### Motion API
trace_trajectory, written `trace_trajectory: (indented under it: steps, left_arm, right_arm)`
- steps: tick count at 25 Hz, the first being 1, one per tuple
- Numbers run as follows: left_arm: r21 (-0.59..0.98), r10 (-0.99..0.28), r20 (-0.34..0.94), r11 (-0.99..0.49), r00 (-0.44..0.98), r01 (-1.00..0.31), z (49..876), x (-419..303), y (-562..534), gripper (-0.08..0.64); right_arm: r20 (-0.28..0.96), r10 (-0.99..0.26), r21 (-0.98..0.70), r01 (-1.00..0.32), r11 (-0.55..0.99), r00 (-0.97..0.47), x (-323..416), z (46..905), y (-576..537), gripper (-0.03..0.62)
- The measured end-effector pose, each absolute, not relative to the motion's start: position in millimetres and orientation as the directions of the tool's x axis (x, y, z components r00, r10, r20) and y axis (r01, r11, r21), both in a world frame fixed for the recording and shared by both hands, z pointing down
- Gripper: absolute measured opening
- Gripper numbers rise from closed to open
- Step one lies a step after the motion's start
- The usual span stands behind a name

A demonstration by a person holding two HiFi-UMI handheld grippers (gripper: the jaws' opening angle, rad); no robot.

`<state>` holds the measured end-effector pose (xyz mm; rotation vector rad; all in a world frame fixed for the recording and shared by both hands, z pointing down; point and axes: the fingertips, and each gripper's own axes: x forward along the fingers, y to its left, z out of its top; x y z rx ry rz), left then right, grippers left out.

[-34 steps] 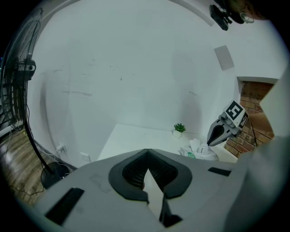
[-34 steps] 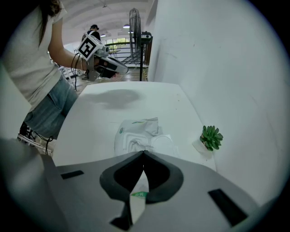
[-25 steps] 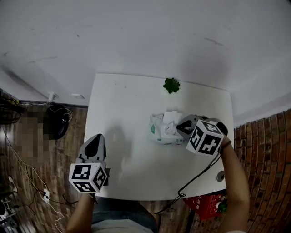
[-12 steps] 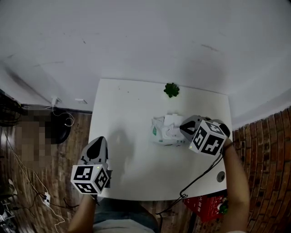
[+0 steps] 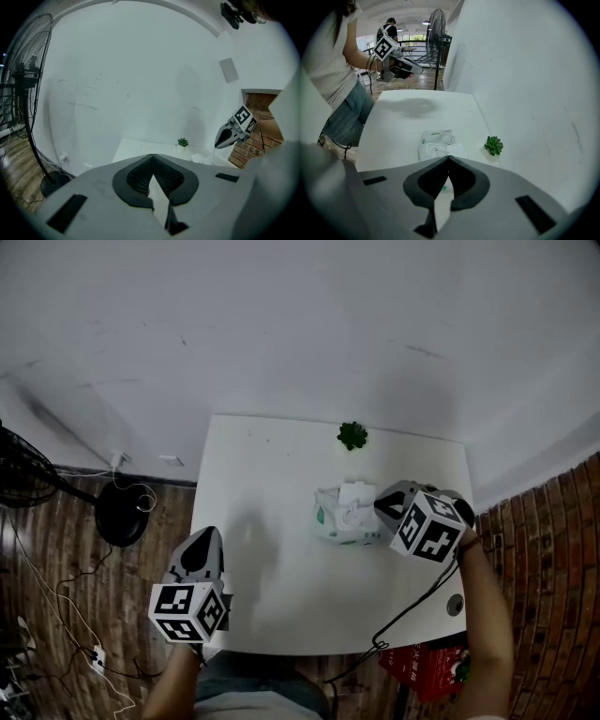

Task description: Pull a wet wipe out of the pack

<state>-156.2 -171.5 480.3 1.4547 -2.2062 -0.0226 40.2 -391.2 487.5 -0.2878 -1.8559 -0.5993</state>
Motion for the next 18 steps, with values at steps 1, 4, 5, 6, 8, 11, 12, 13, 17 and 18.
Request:
trace_trajectory:
  steps: [1, 4, 5, 6, 8, 11, 12, 13, 17, 18]
  left_arm:
    - [0.276, -0.868, 0.388, 0.431, -0.31, -0.859, 478.7, -156.9, -170.6, 0.0]
    - [0.274, -0.87, 0.381, 0.43, -0.314, -0.86, 474.2, -158.6, -168.7, 0.0]
    - [0.274, -0.87, 0.379, 0.43, -0.315, -0.86, 473.0, -159.0, -168.1, 0.0]
    - [0.274, -0.871, 0.377, 0.43, -0.316, -0.86, 472.0, -159.2, -167.5, 0.0]
    - [0.274, -0.872, 0.373, 0.431, -0.318, -0.86, 470.1, -158.9, -166.3, 0.0]
    - [0.275, -0.874, 0.368, 0.43, -0.319, -0.86, 467.0, -158.2, -164.9, 0.0]
    - [0.275, -0.874, 0.366, 0.429, -0.319, -0.86, 466.1, -158.2, -164.6, 0.0]
    - [0.276, -0.875, 0.365, 0.429, -0.319, -0.86, 465.2, -158.1, -164.4, 0.0]
    - [0.279, -0.878, 0.358, 0.427, -0.319, -0.86, 462.3, -158.2, -163.5, 0.0]
    - [0.28, -0.878, 0.356, 0.426, -0.319, -0.86, 461.5, -158.4, -163.2, 0.0]
  right_arm:
    - [0.927, -0.095, 0.268, 0.467, 0.843, -0.362, 40.4, 485.6, -391.6, 0.002]
    - [0.923, -0.111, 0.282, 0.453, 0.846, -0.367, 41.2, 479.9, -394.2, 0.002]
    - [0.922, -0.117, 0.287, 0.448, 0.847, -0.369, 41.6, 478.2, -395.3, 0.002]
    - [0.92, -0.124, 0.292, 0.442, 0.848, -0.371, 42.2, 476.5, -396.3, 0.002]
    - [0.916, -0.139, 0.306, 0.43, 0.849, -0.377, 43.3, 472.7, -398.9, 0.002]
    - [0.905, -0.168, 0.335, 0.408, 0.849, -0.392, 43.3, 464.7, -404.1, 0.002]
    - [0.9, -0.176, 0.344, 0.399, 0.85, -0.399, 42.7, 461.3, -405.8, 0.002]
    - [0.895, -0.182, 0.351, 0.391, 0.851, -0.407, 42.0, 457.6, -407.4, 0.002]
    - [0.884, -0.201, 0.37, 0.369, 0.853, -0.423, 41.0, 445.1, -411.9, 0.002]
    - [0.881, -0.206, 0.376, 0.366, 0.851, -0.425, 41.0, 442.7, -412.4, 0.002]
